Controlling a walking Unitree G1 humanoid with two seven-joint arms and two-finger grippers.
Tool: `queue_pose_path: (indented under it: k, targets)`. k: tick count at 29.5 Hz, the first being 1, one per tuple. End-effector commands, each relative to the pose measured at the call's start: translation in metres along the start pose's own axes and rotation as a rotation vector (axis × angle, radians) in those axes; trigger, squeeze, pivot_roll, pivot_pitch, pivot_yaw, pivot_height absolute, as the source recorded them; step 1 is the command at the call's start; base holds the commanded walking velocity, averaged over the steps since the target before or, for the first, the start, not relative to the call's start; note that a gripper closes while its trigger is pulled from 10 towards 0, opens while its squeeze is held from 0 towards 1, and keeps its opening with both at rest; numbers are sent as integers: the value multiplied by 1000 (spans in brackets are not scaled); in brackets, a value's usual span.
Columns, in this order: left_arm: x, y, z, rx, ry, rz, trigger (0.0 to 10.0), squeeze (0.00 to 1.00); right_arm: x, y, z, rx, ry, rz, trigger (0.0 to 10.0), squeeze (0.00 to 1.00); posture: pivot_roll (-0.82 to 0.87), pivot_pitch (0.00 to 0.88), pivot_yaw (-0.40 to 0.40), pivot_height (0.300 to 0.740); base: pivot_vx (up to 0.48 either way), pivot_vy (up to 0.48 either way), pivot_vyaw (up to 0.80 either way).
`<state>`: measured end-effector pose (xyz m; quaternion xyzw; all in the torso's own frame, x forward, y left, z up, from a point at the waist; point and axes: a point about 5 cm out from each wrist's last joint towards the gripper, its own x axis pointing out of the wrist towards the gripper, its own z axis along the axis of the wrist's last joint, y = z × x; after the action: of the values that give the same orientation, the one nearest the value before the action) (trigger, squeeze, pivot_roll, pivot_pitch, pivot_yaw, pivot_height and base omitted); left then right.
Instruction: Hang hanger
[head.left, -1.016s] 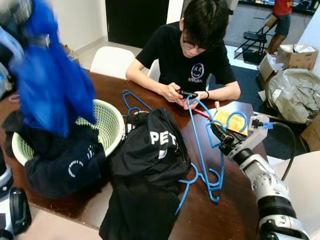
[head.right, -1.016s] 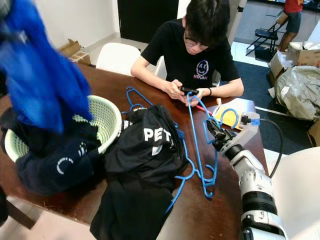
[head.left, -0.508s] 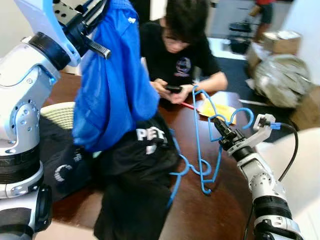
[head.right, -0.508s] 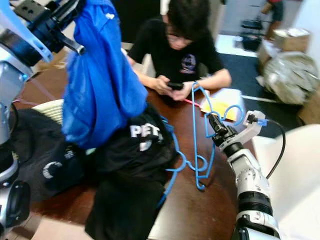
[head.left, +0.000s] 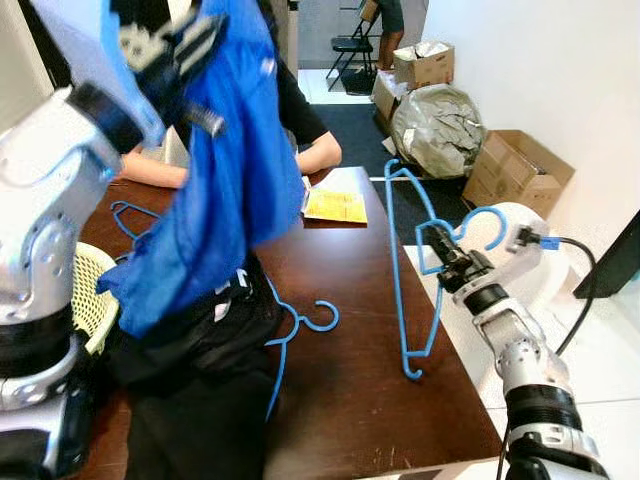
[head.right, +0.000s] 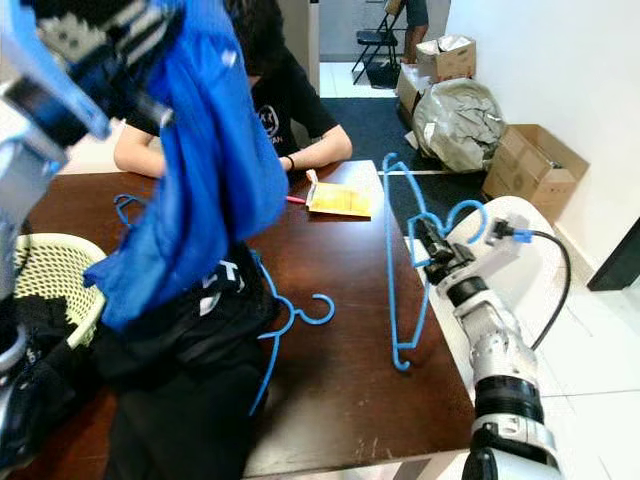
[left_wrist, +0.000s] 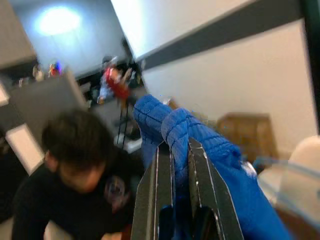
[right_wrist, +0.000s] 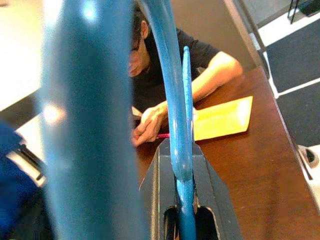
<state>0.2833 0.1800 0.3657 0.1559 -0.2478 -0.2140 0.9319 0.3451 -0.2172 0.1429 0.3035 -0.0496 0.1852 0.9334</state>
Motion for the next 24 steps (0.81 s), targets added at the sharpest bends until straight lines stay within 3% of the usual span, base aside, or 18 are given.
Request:
queue_pose_path:
  k: [1,3,4,5,6,8,9,10,11,12,14,15,17,19,23,24]
  targets:
    - [-13,13,-4,94,73,55,10000,0,1,2,-1,-9,13,20,10000,0,107,0,-51,740,0,0,0]
    - [-13,13,-4,94,73,55,10000,0,1,2,-1,-9,13,20,10000,0,107,0,-51,740,0,0,0]
    - [-20,22,-4,119,89,103,10000,0,0,2,-1,-10,16,23,10000,0,109,0,-53,740,0,0,0]
    - [-20,22,-4,119,89,103,10000,0,0,2,-1,-10,16,23,10000,0,109,0,-53,740,0,0,0]
    - [-30,39,2,165,98,186,10000,0,0,2,-2,-11,24,29,10000,0,116,0,-59,740,0,0,0]
    - [-30,39,2,165,98,186,10000,0,0,2,-2,-11,24,29,10000,0,116,0,-59,740,0,0,0]
    - [-56,80,32,306,63,418,10000,0,3,3,-4,-8,39,50,10000,0,131,0,-69,740,0,0,0]
    - [-56,80,32,306,63,418,10000,0,3,3,-4,-8,39,50,10000,0,131,0,-69,740,0,0,0]
    - [-71,99,56,406,25,570,10000,0,4,4,-4,-5,46,62,10000,0,135,0,-73,740,0,0,0]
    - [-71,99,56,406,25,570,10000,0,4,4,-4,-5,46,62,10000,0,135,0,-73,740,0,0,0]
    - [-84,110,78,486,-22,704,10000,0,5,5,-6,-4,53,69,10000,0,141,0,-77,740,0,0,0]
    - [-84,110,78,486,-22,704,10000,0,5,5,-6,-4,53,69,10000,0,141,0,-77,740,0,0,0]
    - [-101,121,104,599,-84,862,10000,0,5,5,-7,-2,60,75,10000,0,142,0,-77,740,0,0,0]
    - [-109,125,115,649,-111,925,10000,0,5,5,-8,0,62,76,10000,0,150,0,-80,740,0,0,0]
    - [-113,127,117,667,-109,945,10000,0,5,6,-10,1,65,77,10000,0,153,0,-79,740,0,0,0]
    - [-110,126,105,617,-81,914,10000,0,5,6,-12,1,70,77,10000,0,153,0,-77,740,0,0,0]
